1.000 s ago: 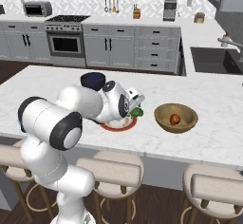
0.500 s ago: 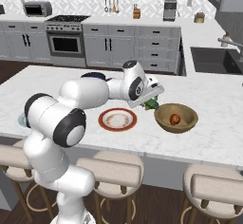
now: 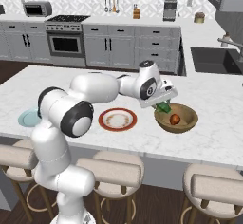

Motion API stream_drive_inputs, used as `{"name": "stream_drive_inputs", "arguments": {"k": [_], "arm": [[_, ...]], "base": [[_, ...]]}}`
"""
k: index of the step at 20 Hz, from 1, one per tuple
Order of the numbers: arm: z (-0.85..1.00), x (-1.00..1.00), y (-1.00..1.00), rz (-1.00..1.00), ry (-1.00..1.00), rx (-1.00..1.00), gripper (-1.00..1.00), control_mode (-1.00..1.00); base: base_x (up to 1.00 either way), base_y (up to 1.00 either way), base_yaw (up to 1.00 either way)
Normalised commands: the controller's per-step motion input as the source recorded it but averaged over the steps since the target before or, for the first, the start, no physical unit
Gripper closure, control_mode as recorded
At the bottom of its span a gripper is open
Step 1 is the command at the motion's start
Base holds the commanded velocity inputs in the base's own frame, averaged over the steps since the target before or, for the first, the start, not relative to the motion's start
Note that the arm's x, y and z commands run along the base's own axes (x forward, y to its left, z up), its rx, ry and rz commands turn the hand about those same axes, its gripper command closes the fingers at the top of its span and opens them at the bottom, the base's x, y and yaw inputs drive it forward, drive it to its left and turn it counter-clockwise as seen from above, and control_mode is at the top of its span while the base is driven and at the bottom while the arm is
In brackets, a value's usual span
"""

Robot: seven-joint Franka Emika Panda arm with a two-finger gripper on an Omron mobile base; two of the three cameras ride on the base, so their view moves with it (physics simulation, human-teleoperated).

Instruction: Pick the chicken drumstick and broccoli from their plates and place them in the bowl. Then put the bowl in the fridge.

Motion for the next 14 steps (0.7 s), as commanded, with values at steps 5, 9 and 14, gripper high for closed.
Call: {"name": "stream_drive_inputs", "arguments": {"k": [5,9,14], "arm": [[-0.43,0.0,-0.24,-0.04,0.0,0.0,1.0,-1.0],[-0.13,0.12,-0.19,-0.01,0.0,0.0,1.0,-1.0],[-0.08,0.31,-0.17,0.0,0.0,0.0,1.0,-1.0]], "base": [[0.0,0.0,0.0],[0.0,0.0,0.0],[0.0,0.0,0.0]]}}
